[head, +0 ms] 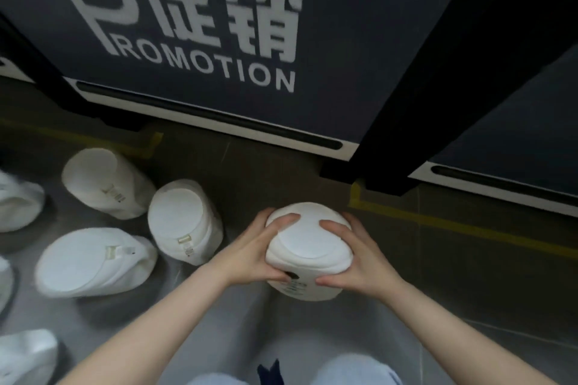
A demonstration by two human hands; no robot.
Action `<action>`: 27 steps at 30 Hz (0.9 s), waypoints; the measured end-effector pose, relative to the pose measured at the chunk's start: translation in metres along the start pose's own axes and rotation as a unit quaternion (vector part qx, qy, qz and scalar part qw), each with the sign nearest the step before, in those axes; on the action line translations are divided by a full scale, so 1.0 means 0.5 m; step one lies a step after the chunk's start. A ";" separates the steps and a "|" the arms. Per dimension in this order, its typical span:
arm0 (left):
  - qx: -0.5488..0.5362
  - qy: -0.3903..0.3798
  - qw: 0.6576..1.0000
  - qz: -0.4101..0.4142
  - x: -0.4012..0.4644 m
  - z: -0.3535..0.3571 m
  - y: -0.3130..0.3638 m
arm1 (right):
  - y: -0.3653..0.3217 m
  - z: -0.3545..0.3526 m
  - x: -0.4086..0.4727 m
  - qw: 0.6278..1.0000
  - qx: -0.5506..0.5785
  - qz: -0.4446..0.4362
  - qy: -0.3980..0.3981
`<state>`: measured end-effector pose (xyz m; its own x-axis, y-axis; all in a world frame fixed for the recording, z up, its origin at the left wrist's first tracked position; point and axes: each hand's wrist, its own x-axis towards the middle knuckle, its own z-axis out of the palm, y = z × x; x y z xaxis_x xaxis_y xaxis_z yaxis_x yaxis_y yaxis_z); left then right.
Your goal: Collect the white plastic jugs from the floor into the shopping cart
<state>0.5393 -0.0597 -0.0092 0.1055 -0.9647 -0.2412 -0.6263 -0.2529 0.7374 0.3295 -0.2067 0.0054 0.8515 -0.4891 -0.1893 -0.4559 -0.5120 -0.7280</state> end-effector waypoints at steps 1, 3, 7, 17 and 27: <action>-0.001 -0.008 1.000 -0.006 -0.015 -0.043 0.043 | -0.043 -0.034 -0.007 1.000 0.013 -0.002 -0.001; 0.002 -0.016 1.000 -0.016 -0.045 -0.129 0.127 | -0.133 -0.105 -0.025 0.999 0.034 -0.004 -0.002; 0.010 -0.019 0.999 -0.025 -0.114 -0.286 0.301 | -0.315 -0.253 -0.074 0.998 0.054 -0.002 -0.016; -0.003 -0.044 0.998 0.044 -0.215 -0.536 0.743 | -0.656 -0.614 -0.292 0.994 0.086 0.038 0.048; 0.019 -0.139 0.975 0.170 -0.239 -0.517 1.026 | -0.732 -0.738 -0.573 0.974 0.084 0.110 0.177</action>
<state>0.4049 -0.0930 0.5611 -0.3244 -0.9336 -0.1523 -0.6168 0.0867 0.7823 0.1567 -0.1399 0.5690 0.5816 -0.8023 -0.1343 -0.5423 -0.2594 -0.7991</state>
